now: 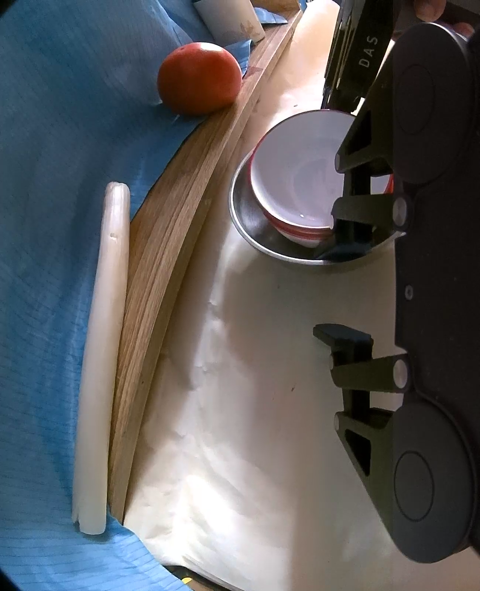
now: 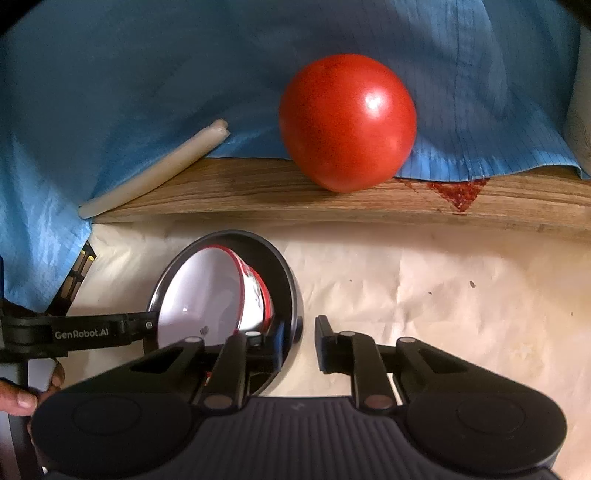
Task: Organize plates and bowls
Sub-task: 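Close both tools on opposite sides of the steel bowl's rim, then lift the steel bowl with both tools and carry it over the steel plates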
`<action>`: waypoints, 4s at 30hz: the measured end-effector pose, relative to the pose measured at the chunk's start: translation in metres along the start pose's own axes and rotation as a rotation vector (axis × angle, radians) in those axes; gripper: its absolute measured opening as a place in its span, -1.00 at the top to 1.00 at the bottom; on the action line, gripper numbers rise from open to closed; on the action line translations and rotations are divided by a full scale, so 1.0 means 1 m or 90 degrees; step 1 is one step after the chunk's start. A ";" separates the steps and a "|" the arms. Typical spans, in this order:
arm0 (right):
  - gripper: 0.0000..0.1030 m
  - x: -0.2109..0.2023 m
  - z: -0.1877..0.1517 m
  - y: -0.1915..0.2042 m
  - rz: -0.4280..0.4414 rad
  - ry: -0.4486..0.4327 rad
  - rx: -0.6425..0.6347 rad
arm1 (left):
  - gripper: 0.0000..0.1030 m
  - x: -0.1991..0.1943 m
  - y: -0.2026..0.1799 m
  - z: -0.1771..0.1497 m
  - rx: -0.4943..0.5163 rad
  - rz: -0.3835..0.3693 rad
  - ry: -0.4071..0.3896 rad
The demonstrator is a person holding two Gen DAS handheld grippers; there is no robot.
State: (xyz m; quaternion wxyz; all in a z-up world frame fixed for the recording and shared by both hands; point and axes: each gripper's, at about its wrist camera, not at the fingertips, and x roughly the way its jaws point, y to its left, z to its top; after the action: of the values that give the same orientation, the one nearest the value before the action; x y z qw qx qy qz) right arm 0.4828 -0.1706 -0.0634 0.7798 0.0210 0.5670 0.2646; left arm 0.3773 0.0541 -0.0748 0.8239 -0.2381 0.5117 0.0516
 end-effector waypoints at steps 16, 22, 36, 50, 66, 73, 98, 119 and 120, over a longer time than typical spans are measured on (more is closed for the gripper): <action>0.78 -0.002 -0.001 -0.006 0.018 0.003 0.040 | 0.70 -0.002 -0.002 0.006 -0.026 -0.026 0.013; 0.78 -0.002 -0.002 -0.010 0.020 0.010 0.075 | 0.84 -0.002 -0.012 0.007 -0.015 -0.017 0.012; 0.79 -0.005 -0.008 -0.014 0.013 0.012 0.114 | 0.85 -0.001 -0.022 0.005 -0.019 0.001 0.021; 0.79 -0.021 -0.015 -0.025 -0.007 -0.017 0.134 | 0.86 0.001 -0.043 0.001 -0.007 -0.012 0.013; 0.79 -0.047 -0.033 -0.034 -0.020 -0.048 0.154 | 0.86 -0.008 -0.064 -0.010 0.026 -0.033 0.008; 0.79 -0.057 -0.040 -0.036 -0.021 -0.056 0.161 | 0.86 -0.011 -0.070 -0.016 0.037 -0.039 0.007; 0.79 -0.067 -0.041 -0.003 0.006 -0.054 0.111 | 0.86 -0.044 -0.044 -0.032 0.003 -0.024 -0.029; 0.79 -0.061 -0.053 0.034 0.031 -0.028 0.064 | 0.85 -0.071 -0.006 -0.050 -0.036 -0.006 -0.037; 0.79 -0.060 -0.053 0.035 0.032 -0.026 0.062 | 0.85 -0.072 -0.005 -0.051 -0.038 -0.005 -0.037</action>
State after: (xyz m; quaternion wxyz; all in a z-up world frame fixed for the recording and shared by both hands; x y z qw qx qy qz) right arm 0.4080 -0.1808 -0.0180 0.7822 0.0786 0.5625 0.2559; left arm 0.3034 0.0391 -0.0289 0.8312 -0.2631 0.4846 0.0707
